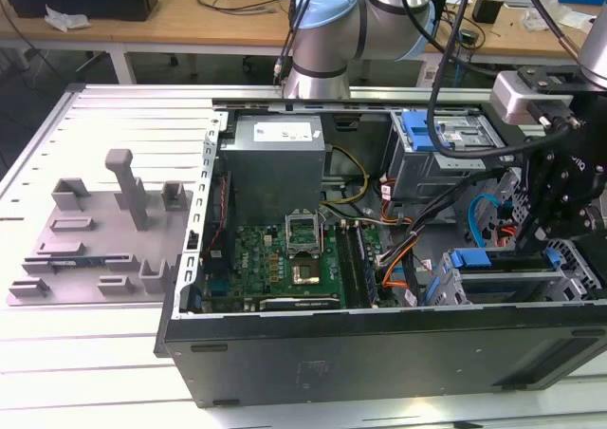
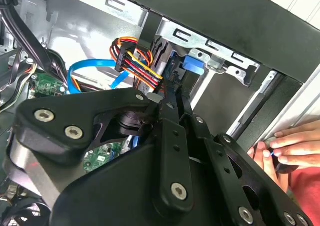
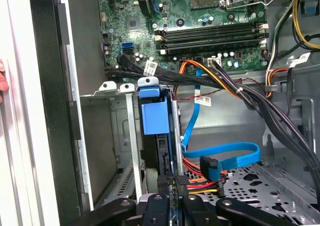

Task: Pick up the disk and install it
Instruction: 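Insert the first disk wire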

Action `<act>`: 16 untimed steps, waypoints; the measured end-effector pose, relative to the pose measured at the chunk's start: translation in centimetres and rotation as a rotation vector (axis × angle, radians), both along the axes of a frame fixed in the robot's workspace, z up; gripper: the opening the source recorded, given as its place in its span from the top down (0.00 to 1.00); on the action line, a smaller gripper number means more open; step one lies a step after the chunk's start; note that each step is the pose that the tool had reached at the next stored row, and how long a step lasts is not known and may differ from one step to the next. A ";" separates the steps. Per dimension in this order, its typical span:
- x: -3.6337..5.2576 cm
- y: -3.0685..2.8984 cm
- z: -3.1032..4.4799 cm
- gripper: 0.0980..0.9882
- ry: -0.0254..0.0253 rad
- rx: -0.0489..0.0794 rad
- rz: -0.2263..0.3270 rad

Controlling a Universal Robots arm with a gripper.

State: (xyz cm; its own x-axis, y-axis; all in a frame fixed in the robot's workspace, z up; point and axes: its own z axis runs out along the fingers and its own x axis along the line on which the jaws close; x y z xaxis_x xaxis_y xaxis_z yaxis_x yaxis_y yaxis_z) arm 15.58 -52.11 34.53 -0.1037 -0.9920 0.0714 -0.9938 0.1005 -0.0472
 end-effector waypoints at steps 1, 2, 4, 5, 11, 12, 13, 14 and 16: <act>0.00 0.00 -0.05 0.93 0.0000 0.000 0.000; 0.00 0.00 -0.09 0.93 0.0000 0.000 0.000; 0.00 0.00 -0.18 0.93 0.0000 0.000 0.000; 0.00 0.00 -0.21 0.93 0.0000 0.000 0.001; 0.01 0.00 -0.50 0.93 -0.0001 0.000 0.001; 0.01 0.00 -0.53 0.93 0.0000 0.000 0.002; 0.01 0.00 -0.53 0.93 0.0001 0.000 0.003; 0.01 0.03 -0.53 0.93 0.0000 0.000 0.005; 0.01 0.03 -0.52 0.93 0.0000 0.000 0.007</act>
State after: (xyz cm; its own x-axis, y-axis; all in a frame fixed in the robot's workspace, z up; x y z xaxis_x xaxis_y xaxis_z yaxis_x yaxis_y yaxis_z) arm 15.59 -52.08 34.01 -0.0965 -0.9928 0.0714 -0.9945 0.0933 -0.0472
